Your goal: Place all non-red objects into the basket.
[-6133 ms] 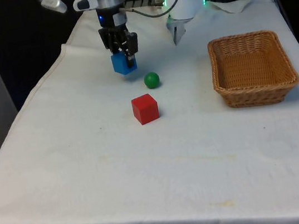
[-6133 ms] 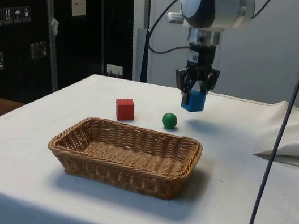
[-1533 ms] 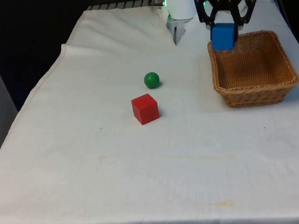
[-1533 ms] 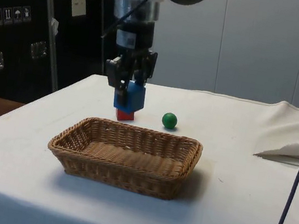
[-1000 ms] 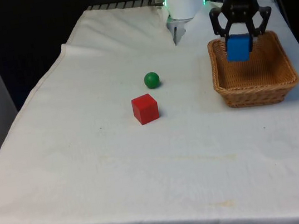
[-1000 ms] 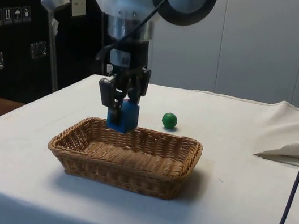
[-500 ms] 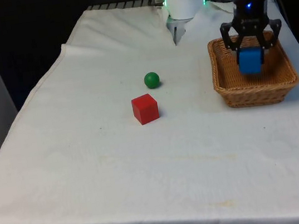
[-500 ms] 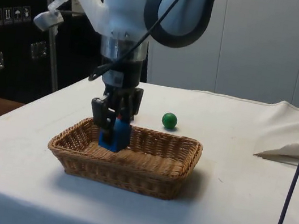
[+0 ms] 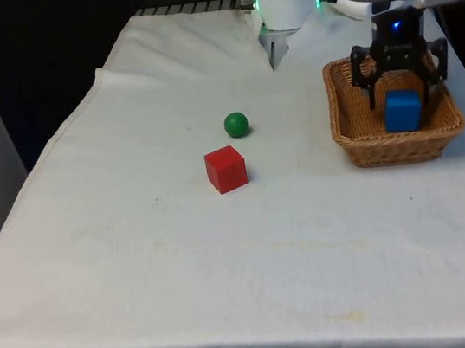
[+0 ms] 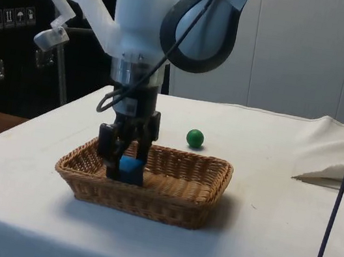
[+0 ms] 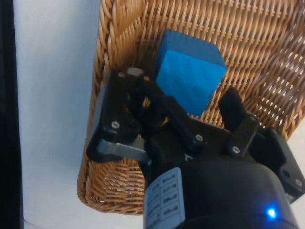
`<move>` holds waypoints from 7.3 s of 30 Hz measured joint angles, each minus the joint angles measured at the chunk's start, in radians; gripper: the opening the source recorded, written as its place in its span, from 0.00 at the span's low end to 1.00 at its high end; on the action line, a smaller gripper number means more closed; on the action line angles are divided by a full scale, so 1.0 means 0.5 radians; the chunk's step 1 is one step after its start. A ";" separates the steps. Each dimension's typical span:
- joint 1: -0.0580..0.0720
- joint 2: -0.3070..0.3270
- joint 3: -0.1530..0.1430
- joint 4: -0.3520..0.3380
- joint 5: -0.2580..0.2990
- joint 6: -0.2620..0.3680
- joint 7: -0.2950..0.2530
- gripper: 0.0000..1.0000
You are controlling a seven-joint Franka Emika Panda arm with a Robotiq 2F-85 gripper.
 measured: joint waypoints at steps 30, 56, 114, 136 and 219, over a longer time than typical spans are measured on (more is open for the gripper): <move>-0.034 -0.324 -0.110 -0.032 0.002 -0.302 -0.022 1.00; -0.046 -0.448 -0.312 -0.206 0.040 -0.336 -0.184 1.00; -0.090 -0.254 -0.768 -0.370 0.440 -0.068 -0.996 1.00; -0.098 -0.150 -0.892 -0.316 0.452 -0.062 -1.136 1.00; -0.082 -0.502 -0.968 -0.288 0.376 -0.338 -1.302 0.00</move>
